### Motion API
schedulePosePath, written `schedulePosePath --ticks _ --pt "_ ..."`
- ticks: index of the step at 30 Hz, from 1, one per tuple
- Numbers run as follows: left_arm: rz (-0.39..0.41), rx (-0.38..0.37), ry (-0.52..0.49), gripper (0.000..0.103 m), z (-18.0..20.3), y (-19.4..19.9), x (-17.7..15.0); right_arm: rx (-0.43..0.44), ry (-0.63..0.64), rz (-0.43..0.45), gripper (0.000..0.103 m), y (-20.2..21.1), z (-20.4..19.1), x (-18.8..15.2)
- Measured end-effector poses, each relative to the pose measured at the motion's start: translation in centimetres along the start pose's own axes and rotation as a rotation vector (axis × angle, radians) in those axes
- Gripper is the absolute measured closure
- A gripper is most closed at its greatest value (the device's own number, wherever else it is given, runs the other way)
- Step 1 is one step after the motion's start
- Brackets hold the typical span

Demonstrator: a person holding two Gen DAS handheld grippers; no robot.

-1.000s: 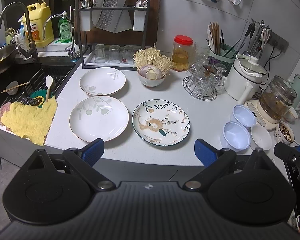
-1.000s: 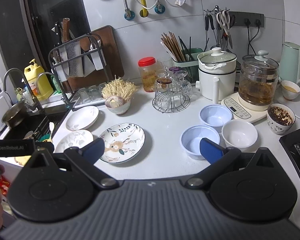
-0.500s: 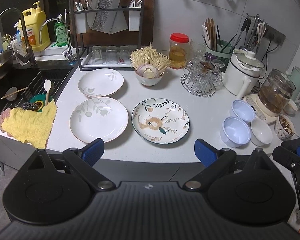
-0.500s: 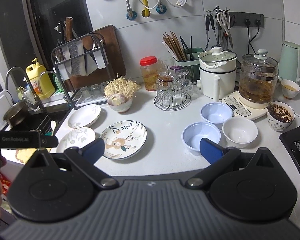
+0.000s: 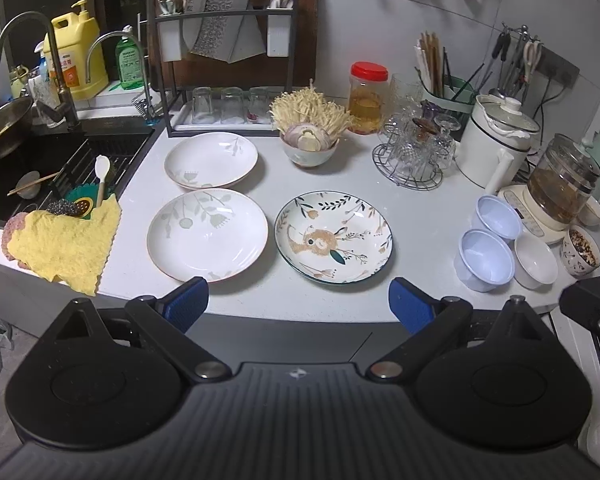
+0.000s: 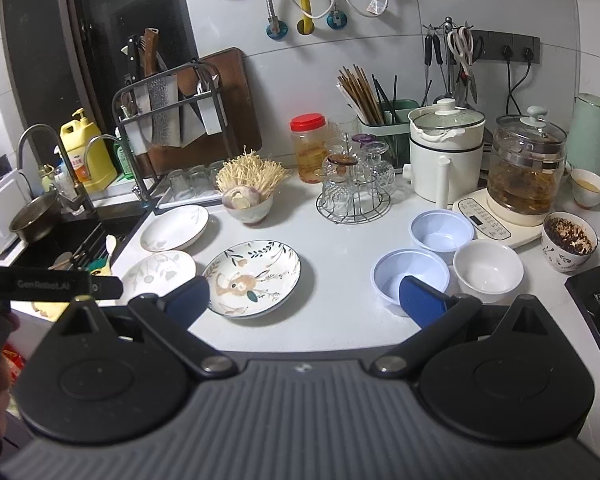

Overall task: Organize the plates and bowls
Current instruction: 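Move both grippers toward the large white leaf-pattern plate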

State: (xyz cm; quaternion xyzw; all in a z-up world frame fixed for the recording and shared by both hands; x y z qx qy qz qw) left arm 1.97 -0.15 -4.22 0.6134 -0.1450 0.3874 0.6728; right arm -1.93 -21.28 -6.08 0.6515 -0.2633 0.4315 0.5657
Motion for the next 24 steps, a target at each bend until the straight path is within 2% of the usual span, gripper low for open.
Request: schedulePosePath --ticks 4,24 --pt "0.015 0.01 -0.031 0.004 0.8 0.1 -0.3 -0.012 -0.013 -0.003 0.0 -0.3 0.5 -0.1" --pt "0.0 -0.009 -0.004 0.004 1.0 0.2 -1.8 0.003 0.004 -0.018 0.0 -0.2 0.5 -0.6"
Point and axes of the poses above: each gripper's, at about its wrist camera, not at the fingertips, and y roughly against the way its jaws point, z to its right, x to its top, the point moved 5 cm from there along -y, roughly the way its jaws point, and after that the axes turned 12 degrees about y, right-handed, at the moved point
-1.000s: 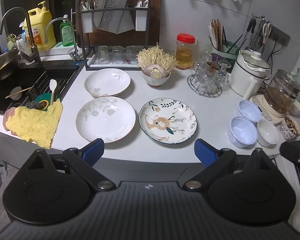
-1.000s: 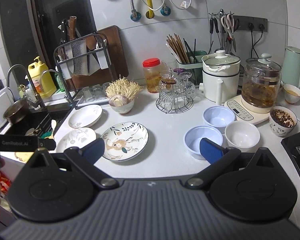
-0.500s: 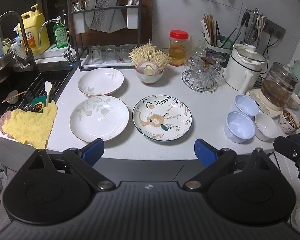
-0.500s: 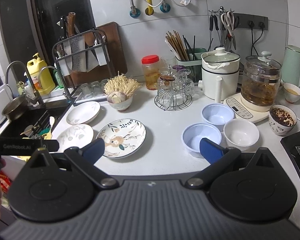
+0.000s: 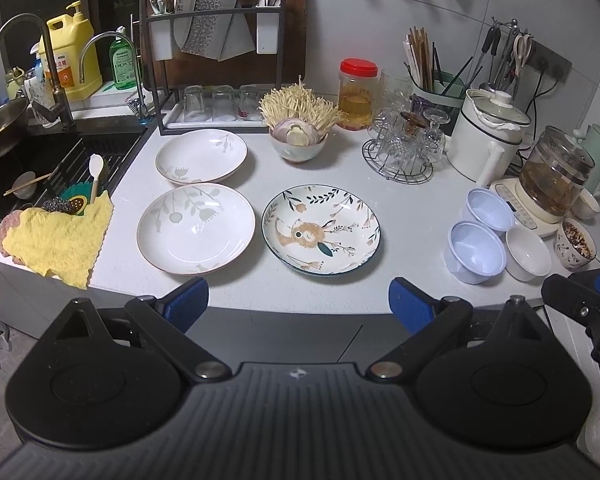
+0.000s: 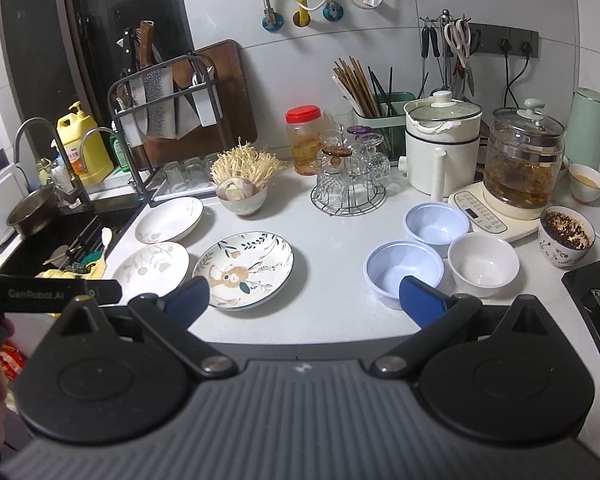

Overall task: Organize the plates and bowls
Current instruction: 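Move both grippers toward the large white leaf-pattern plate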

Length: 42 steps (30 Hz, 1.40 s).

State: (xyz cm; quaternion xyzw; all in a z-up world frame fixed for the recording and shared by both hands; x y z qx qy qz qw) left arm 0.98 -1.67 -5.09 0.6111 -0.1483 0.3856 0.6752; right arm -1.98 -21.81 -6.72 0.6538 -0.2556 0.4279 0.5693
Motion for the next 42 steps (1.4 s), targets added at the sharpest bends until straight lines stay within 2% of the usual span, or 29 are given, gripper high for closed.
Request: schedulePosePath --ticks 15,22,29,35,38,42 --pt "-0.016 0.005 0.041 0.004 -2.0 0.9 -0.2 0.023 0.011 -0.002 0.0 0.0 -0.9 0.2" --pt "-0.02 -0.026 0.029 0.004 -2.9 0.0 0.6 0.019 0.008 -0.004 0.0 -1.2 -1.9 0.3" --pt "-0.035 -0.053 -0.003 0.004 -4.2 -2.6 3.5 0.016 0.006 0.017 0.0 -3.0 -4.2 1.8" --pt "-0.032 -0.07 -0.031 0.004 -6.6 -4.5 6.8 0.02 -0.06 0.02 0.0 -5.7 -6.3 3.3" --pt "-0.066 -0.097 -0.045 0.004 -7.8 -6.1 8.2 0.027 -0.113 0.004 0.0 -7.3 -7.3 3.7" --pt "-0.081 -0.097 -0.039 0.004 -9.7 -8.2 9.8 0.02 -0.14 -0.011 0.0 -9.1 -9.1 4.1"
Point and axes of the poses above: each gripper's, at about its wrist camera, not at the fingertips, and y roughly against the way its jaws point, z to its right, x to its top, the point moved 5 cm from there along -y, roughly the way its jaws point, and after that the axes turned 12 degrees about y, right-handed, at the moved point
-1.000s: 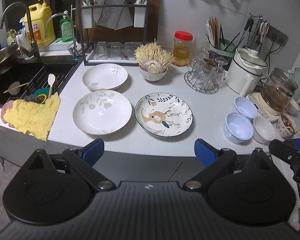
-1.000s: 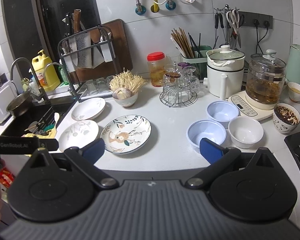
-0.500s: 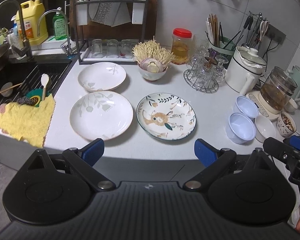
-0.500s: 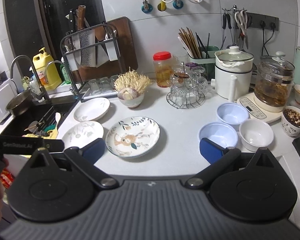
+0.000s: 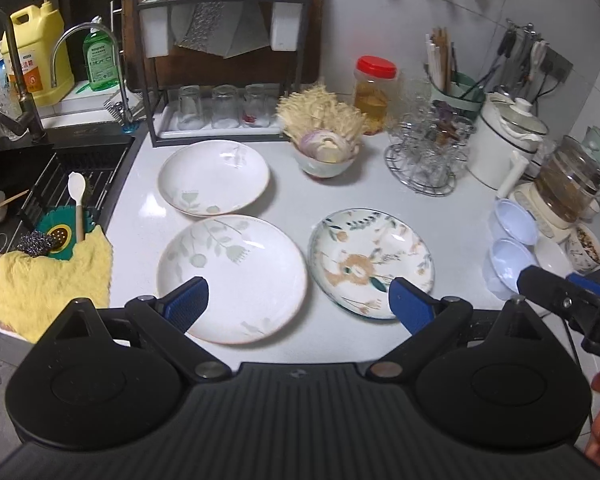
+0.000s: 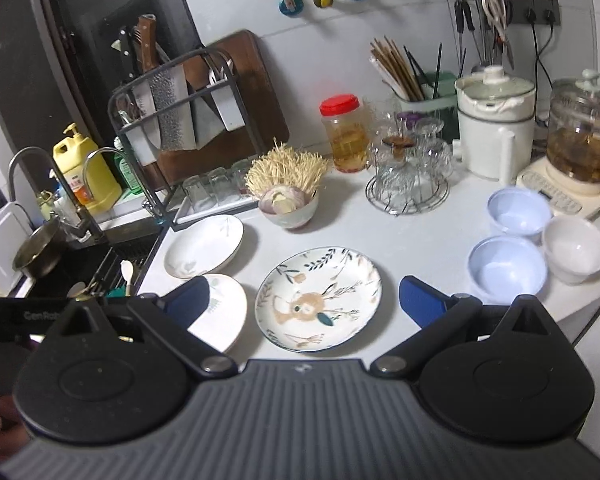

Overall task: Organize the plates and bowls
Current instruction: 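Move both grippers toward the large white leaf-pattern plate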

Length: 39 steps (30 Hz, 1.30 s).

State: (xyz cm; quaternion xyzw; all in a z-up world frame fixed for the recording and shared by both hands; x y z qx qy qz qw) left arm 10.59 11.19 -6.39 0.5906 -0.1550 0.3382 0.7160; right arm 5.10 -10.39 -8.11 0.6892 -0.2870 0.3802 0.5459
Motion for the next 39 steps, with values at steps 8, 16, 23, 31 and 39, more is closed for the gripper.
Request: schedulePosePath --ticks 8,16,23,31,39 --pt "-0.073 -0.053 0.011 0.004 -3.9 -4.0 2.3 -0.044 -0.059 -0.054 0.0 -3.6 -2.3 -0.3" --pt "-0.123 -0.072 -0.009 0.004 -8.0 -8.2 5.7 -0.078 -0.056 -0.074 0.0 -7.4 -5.8 1.6" --pt "-0.162 -0.068 -0.013 0.005 -12.4 -11.2 7.5 -0.035 -0.102 -0.185 0.004 -11.6 -8.6 0.8" --pt "-0.276 -0.151 -0.01 0.005 -14.4 -15.9 7.0 -0.056 -0.14 -0.308 0.027 -14.7 -10.8 -1.7" --pt "-0.324 -0.15 -0.054 0.007 -16.0 -19.8 6.8 -0.08 -0.229 -0.377 0.044 -17.7 -11.7 -4.8"
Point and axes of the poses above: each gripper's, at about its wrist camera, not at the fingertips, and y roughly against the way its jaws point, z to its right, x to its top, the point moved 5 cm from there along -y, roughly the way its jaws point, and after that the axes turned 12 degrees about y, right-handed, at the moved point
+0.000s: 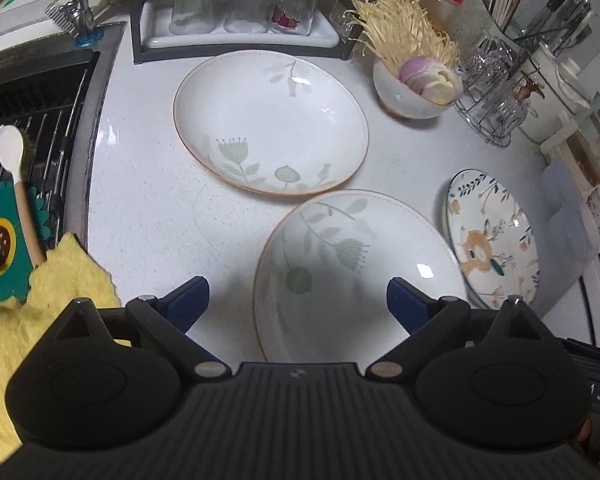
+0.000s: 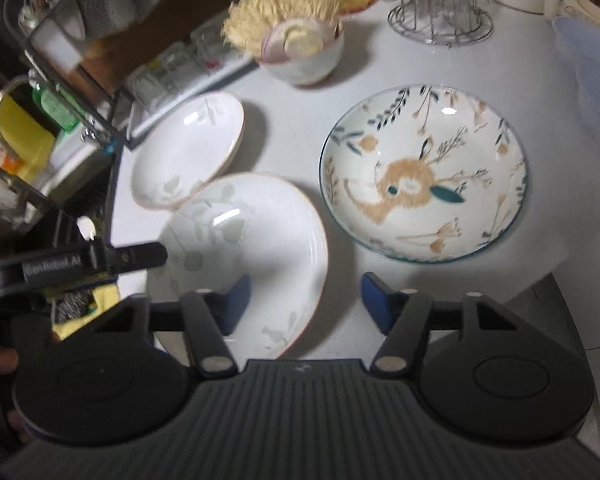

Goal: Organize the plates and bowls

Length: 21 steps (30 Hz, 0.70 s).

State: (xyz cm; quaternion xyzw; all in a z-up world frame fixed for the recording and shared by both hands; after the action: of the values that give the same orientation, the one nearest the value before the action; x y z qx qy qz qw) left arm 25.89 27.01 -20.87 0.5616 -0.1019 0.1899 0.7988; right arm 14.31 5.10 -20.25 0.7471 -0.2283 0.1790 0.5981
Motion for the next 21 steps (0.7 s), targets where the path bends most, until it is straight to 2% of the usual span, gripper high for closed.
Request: schedulePosePath --ticks 4,6,8,10,13,15,17,21 --pt "-0.006 0.01 -0.062 0.015 -0.4 -1.8 0.5 0.025 -0.028 -0.009 0.05 -1.6 -0.3 -0.4" --pt "-0.018 0.007 -0.073 0.024 -0.5 -2.7 0.7 0.008 -0.028 -0.006 0.051 -2.3 -0.3 -0.3" --pt "-0.024 0.001 -0.076 0.03 -0.6 -3.2 0.8 0.004 -0.057 0.0 0.061 -2.8 0.0 -0.2" --pt "-0.038 -0.002 -0.08 0.037 -0.6 -3.8 0.8 -0.006 -0.062 -0.005 0.066 -3.4 0.1 0.0" --pt "-0.051 -0.01 -0.085 0.052 -0.6 -4.3 0.8 -0.026 -0.052 -0.025 0.078 -4.1 0.3 0.0" --pt "-0.056 -0.007 -0.089 0.063 -0.5 -4.6 0.8 -0.024 -0.051 -0.027 0.08 -4.3 0.6 0.0" --pt "-0.061 -0.015 -0.089 0.069 -0.4 -4.8 0.8 -0.019 -0.058 -0.03 0.08 -4.5 0.8 -0.1" --pt "-0.057 -0.02 -0.088 0.072 -0.5 -4.8 0.9 -0.013 -0.039 -0.031 0.081 -4.8 0.7 0.1"
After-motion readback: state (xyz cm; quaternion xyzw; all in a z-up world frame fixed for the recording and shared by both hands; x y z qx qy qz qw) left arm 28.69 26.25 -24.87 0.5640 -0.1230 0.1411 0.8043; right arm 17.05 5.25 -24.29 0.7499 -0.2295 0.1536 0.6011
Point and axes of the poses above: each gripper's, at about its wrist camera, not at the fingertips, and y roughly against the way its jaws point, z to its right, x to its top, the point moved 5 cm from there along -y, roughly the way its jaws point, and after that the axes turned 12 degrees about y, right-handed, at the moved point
